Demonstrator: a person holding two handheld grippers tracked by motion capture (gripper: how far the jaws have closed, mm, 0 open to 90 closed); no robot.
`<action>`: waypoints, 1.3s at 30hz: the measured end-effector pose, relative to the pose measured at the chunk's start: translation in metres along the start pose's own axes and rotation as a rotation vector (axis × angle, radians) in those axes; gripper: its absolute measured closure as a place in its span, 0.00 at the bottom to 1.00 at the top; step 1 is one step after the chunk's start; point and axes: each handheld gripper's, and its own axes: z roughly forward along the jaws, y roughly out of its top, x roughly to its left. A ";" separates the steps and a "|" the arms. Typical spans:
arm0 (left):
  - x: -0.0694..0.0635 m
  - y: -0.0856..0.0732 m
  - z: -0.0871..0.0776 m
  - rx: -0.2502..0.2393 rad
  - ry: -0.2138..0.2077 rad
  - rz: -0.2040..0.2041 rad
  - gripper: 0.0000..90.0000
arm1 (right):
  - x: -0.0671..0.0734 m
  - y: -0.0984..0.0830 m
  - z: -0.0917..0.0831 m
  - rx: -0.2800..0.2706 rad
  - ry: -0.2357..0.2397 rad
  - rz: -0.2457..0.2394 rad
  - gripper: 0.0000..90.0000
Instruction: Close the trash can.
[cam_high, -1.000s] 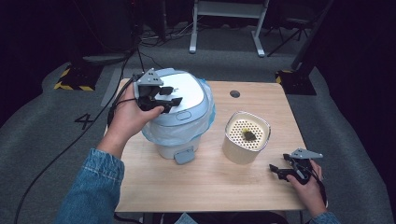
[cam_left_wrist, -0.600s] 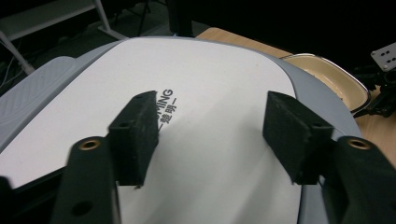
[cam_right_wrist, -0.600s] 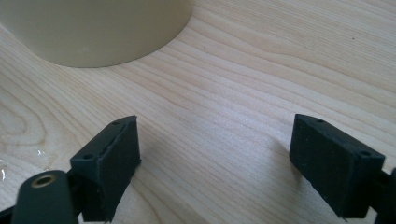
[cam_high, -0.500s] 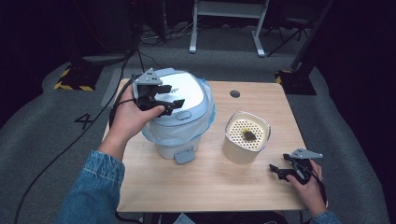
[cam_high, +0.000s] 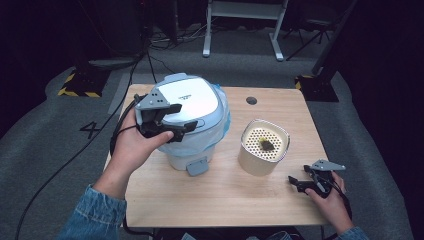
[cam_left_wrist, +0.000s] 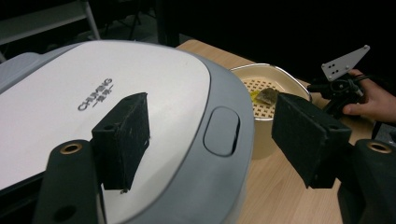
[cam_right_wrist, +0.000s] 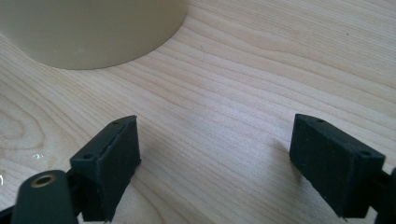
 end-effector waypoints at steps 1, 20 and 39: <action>-0.002 -0.003 -0.002 0.007 0.011 -0.009 0.33 | 0.000 0.000 0.000 0.000 0.000 0.000 0.18; -0.022 -0.055 -0.036 -0.027 0.053 -0.067 0.32 | 0.003 0.000 0.000 0.000 -0.015 0.012 0.18; -0.025 -0.128 -0.020 0.055 0.106 -0.063 0.30 | 0.003 0.000 0.000 0.000 -0.015 0.013 0.18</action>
